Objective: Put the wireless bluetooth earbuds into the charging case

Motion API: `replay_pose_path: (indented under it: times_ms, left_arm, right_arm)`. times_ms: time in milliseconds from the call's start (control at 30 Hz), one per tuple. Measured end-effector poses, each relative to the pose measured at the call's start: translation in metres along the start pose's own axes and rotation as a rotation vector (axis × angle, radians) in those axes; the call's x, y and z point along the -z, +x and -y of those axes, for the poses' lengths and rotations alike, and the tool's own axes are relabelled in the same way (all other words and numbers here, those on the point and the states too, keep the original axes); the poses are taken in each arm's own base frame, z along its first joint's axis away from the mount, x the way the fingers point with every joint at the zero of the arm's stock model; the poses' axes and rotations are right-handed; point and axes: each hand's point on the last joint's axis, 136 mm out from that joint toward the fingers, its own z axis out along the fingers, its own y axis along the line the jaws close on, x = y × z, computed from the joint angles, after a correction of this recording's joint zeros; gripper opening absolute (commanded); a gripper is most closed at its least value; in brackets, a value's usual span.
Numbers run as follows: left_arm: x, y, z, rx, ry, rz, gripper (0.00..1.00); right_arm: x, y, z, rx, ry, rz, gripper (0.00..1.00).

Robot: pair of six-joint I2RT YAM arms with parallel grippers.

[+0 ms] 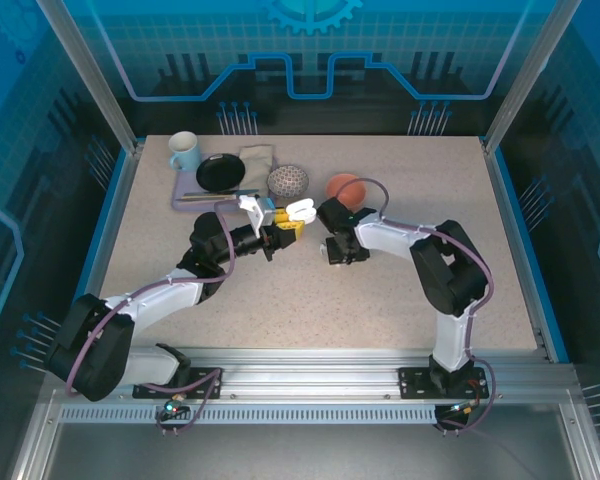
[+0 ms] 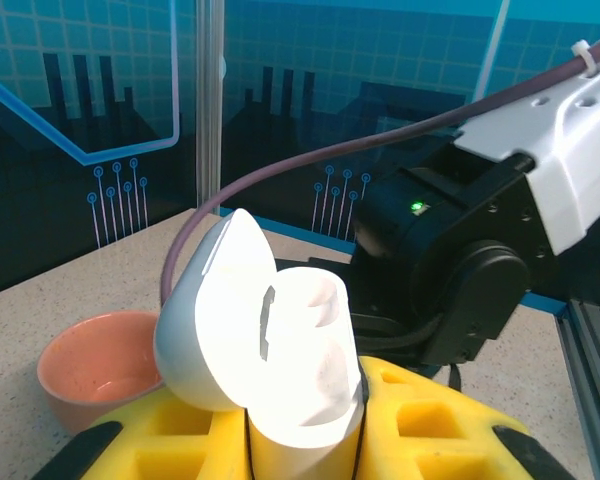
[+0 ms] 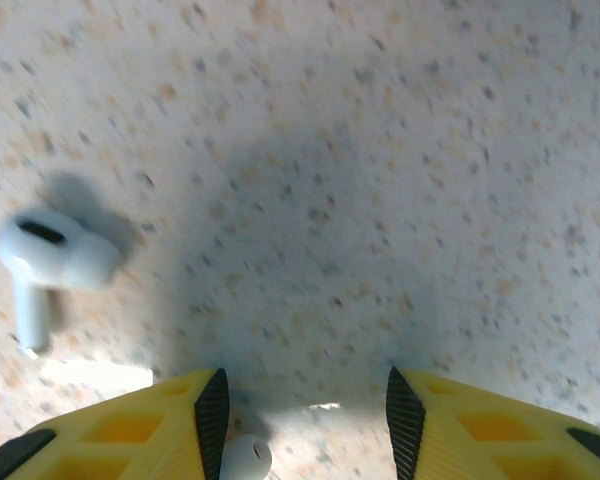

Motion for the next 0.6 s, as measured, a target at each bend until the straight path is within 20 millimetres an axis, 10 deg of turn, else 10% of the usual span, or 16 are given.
replay_pose_path:
  times_ms: [600]
  left_arm:
    - [0.0,0.0,0.0,0.017,0.0,0.001,0.0]
  right_arm:
    - [0.051,-0.001,-0.001,-0.038,-0.163,0.079,0.64]
